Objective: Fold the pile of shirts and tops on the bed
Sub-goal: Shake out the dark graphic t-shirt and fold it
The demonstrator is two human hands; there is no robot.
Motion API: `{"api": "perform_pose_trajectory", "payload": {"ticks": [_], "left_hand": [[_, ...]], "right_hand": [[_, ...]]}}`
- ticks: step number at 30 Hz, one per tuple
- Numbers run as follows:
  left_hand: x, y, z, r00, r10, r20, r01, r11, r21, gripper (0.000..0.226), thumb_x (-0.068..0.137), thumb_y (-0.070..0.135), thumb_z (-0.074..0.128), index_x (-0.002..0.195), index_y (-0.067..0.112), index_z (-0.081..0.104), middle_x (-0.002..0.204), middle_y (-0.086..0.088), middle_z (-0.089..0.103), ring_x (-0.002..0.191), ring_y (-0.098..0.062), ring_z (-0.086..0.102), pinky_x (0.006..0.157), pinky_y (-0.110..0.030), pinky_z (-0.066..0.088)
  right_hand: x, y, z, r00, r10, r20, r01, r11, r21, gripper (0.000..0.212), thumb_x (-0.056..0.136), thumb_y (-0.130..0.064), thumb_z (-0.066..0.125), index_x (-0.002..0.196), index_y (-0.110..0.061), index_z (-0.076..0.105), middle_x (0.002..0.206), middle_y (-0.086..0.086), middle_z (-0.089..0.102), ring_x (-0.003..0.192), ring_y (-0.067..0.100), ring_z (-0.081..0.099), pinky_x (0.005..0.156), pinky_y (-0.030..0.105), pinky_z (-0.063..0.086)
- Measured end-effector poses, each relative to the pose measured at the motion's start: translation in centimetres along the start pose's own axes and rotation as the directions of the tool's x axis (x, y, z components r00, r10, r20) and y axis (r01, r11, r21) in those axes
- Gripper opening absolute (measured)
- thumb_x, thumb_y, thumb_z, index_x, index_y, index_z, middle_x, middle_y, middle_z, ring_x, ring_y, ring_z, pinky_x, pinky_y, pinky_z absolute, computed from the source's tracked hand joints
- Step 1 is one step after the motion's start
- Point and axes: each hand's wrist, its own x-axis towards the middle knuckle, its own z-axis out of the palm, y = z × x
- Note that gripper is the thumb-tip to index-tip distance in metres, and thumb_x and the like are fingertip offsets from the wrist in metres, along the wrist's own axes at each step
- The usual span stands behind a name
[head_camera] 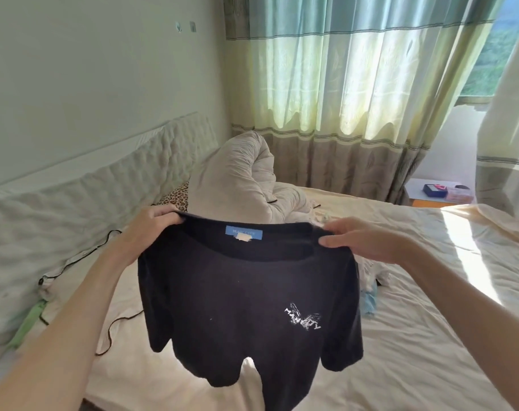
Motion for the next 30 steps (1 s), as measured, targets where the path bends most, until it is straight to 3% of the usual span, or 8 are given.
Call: {"api": "perform_pose_trajectory", "payload": {"ticks": [3,5,7,10,15,18,22,30], "left_hand": [[-1.7,-1.3,0.1,0.997,-0.002,0.083,-0.008,0.992,0.129,0.021,0.084,0.029,0.068,0.086,0.008,0.063,0.084,-0.001,0.066,0.072,-0.005,0.062,0.069,-0.019,0.042],[-3.4,-1.9,0.2,0.985,-0.019,0.171,-0.011,0.985,0.173,0.01,0.085,0.02,0.066,0.094,0.017,0.062,0.084,0.008,0.069,0.074,0.001,0.063,0.066,-0.013,0.045],[-5.2,-2.9,-0.1,0.956,-0.024,0.292,-0.019,0.989,0.144,0.02,0.088,0.007,0.061,0.1,0.023,0.059,0.087,0.02,0.07,0.081,0.006,0.063,0.068,-0.008,0.046],[-7.9,-4.6,-0.4,0.93,-0.055,0.363,0.025,0.996,0.086,0.024,0.092,-0.001,0.053,0.105,0.017,0.063,0.091,0.013,0.072,0.09,-0.003,0.065,0.072,-0.009,0.047],[-12.9,-6.3,0.0,0.999,0.041,0.01,-0.041,0.991,0.129,0.017,0.093,0.011,0.054,0.084,0.023,0.062,0.08,0.003,0.067,0.076,-0.01,0.061,0.063,-0.014,0.042],[-16.8,-7.3,0.4,0.976,0.125,-0.179,-0.102,0.986,0.135,0.019,0.093,0.018,0.055,0.075,0.027,0.056,0.069,0.007,0.059,0.066,-0.008,0.052,0.057,-0.02,0.036],[-21.2,-8.1,1.5,0.955,0.121,-0.269,-0.087,0.987,0.134,0.02,0.088,0.027,0.062,0.07,0.019,0.056,0.06,0.006,0.056,0.063,-0.014,0.05,0.052,-0.015,0.035],[-21.7,-3.6,-0.5,0.929,0.262,-0.26,-0.22,0.959,0.179,0.024,0.082,0.023,0.07,0.071,0.035,0.052,0.072,0.014,0.058,0.064,0.015,0.053,0.057,-0.002,0.037]], "right_hand": [[0.0,0.4,1.7,0.974,-0.081,-0.213,0.063,0.994,-0.09,0.01,0.091,-0.015,0.06,0.089,-0.006,0.063,0.084,0.008,0.064,0.083,0.022,0.061,0.083,0.035,0.047],[-0.2,1.0,2.7,0.92,-0.128,-0.371,0.074,0.985,-0.156,0.011,0.092,-0.016,0.059,0.081,-0.016,0.058,0.076,0.0,0.06,0.074,0.015,0.056,0.07,0.027,0.044],[-0.7,1.6,3.9,0.844,-0.152,-0.514,0.103,0.987,-0.123,0.015,0.092,-0.015,0.058,0.08,-0.023,0.054,0.074,-0.003,0.061,0.069,0.012,0.055,0.067,0.027,0.043],[-2.3,2.0,6.2,0.742,-0.175,-0.647,0.112,0.984,-0.138,0.015,0.092,-0.017,0.059,0.082,-0.024,0.05,0.075,-0.003,0.061,0.068,0.014,0.053,0.066,0.03,0.042],[-7.6,0.8,10.9,0.658,-0.34,-0.672,-0.106,0.841,-0.53,0.019,0.092,-0.035,0.055,0.089,-0.017,0.053,0.078,0.0,0.057,0.075,0.021,0.049,0.066,0.031,0.03],[-11.3,0.9,13.2,0.64,-0.343,-0.687,-0.223,0.773,-0.593,0.038,0.089,-0.047,0.055,0.068,-0.016,0.049,0.064,0.001,0.056,0.07,0.027,0.053,0.063,0.034,0.033],[-15.9,1.0,16.3,0.615,-0.267,-0.742,-0.336,0.762,-0.553,0.049,0.086,-0.054,0.055,0.054,-0.021,0.037,0.054,-0.005,0.048,0.062,0.023,0.046,0.062,0.032,0.029],[-17.7,-1.4,14.6,0.431,-0.352,-0.831,-0.389,0.758,-0.523,0.053,0.082,-0.062,0.054,0.057,-0.016,0.043,0.059,0.001,0.051,0.067,0.023,0.045,0.066,0.032,0.028]]}}
